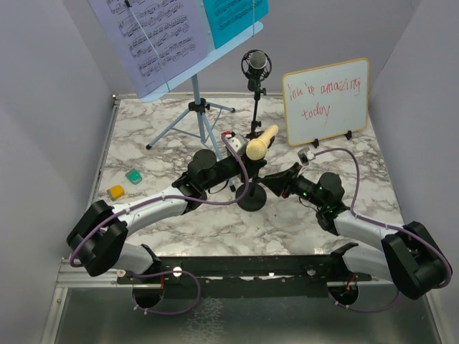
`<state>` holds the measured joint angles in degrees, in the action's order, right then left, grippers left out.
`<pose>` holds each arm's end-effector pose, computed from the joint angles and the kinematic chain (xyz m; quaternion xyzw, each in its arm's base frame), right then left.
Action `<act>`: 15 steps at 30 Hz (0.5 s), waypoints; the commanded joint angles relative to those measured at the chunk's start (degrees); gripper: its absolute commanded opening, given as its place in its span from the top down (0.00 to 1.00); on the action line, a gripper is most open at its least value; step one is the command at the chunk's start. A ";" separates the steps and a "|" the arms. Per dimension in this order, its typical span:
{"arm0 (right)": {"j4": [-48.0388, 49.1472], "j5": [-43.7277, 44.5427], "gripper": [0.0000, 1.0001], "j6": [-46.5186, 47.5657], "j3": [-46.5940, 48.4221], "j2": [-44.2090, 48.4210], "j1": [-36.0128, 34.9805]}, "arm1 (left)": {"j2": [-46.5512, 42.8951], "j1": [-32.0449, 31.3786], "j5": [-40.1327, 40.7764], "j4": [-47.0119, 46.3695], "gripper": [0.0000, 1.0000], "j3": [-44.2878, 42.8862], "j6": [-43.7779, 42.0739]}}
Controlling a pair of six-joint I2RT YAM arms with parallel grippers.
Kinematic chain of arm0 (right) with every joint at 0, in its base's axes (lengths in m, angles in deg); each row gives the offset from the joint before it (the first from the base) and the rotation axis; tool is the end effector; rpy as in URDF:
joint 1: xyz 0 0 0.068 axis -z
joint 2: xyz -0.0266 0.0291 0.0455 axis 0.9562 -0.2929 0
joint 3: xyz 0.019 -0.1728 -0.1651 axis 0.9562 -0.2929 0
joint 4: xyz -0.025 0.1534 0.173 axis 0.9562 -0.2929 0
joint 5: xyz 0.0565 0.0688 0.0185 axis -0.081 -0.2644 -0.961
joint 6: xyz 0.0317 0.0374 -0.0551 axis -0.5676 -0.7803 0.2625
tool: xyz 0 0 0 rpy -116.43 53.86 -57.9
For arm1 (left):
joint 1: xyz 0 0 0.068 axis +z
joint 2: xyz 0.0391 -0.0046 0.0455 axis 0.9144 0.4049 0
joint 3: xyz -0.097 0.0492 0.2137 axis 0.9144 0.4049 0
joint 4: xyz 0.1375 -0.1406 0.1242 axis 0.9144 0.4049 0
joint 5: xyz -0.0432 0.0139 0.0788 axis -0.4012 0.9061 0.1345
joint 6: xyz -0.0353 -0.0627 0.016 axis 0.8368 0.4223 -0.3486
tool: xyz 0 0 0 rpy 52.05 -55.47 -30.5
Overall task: Pack up the instrument practice props
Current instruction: Unscrew the knob on the microphone stand.
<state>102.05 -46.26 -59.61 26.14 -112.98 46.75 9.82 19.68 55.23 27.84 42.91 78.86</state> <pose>0.2018 0.1317 0.1935 -0.1369 0.6984 0.4798 0.5131 0.2079 -0.2405 0.2710 0.3052 0.6265 -0.4077 0.5900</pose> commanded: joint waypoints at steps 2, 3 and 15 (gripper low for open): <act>3.21 -10.83 1.00 19.25 -1.45 -1.76 -1.64 | 4.26 1.08 -3.82 9.72 1.00 -0.20 2.57; 3.67 -11.33 1.00 20.93 -1.38 -2.50 -1.64 | 4.45 1.08 -4.21 10.27 1.00 -0.31 2.58; -8.60 3.62 0.70 1.32 0.91 10.39 -1.58 | 4.04 1.09 -3.36 11.08 1.00 2.28 -0.85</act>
<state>103.89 -50.67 -48.66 26.03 -110.16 45.53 11.51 20.69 52.45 28.02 41.32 78.61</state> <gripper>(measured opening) 0.235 0.233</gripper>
